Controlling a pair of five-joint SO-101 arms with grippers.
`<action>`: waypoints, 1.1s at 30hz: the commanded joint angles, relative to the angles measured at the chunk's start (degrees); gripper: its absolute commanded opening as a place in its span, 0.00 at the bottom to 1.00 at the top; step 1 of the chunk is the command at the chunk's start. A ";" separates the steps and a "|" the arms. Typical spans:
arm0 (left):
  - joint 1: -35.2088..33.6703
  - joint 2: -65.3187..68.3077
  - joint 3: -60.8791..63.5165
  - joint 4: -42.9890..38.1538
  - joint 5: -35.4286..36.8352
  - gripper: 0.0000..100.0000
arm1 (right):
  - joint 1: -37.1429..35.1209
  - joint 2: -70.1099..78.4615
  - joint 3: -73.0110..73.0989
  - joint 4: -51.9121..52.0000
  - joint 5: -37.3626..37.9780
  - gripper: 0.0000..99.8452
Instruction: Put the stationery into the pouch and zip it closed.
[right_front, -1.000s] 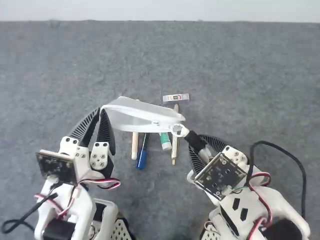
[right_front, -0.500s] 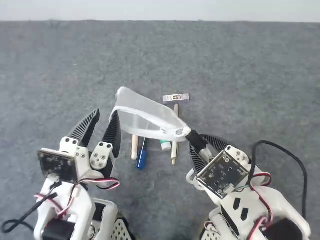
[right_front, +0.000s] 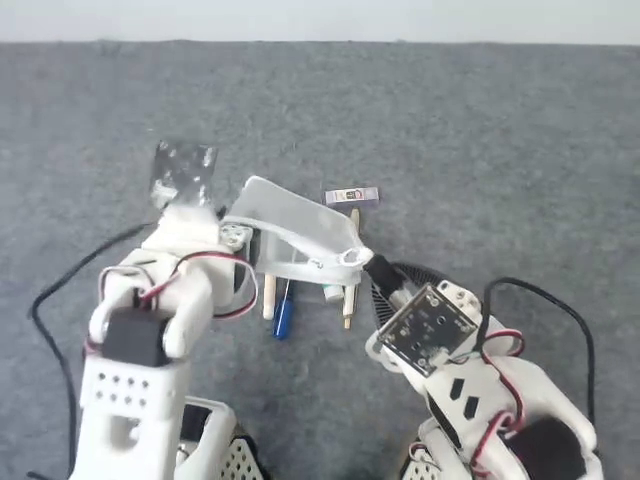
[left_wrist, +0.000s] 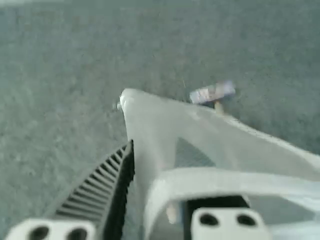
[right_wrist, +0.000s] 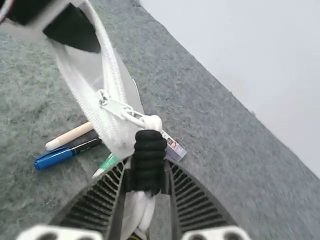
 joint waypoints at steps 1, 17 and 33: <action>0.09 1.76 -3.91 0.88 -2.46 0.11 | 0.66 -0.13 0.09 -2.51 -0.35 0.01; -1.41 1.67 -6.02 3.08 1.23 0.01 | 1.10 0.57 0.26 -3.38 -0.79 0.25; -17.23 1.67 -8.13 -2.20 10.55 0.01 | 5.93 17.80 -0.09 -11.21 -7.65 0.28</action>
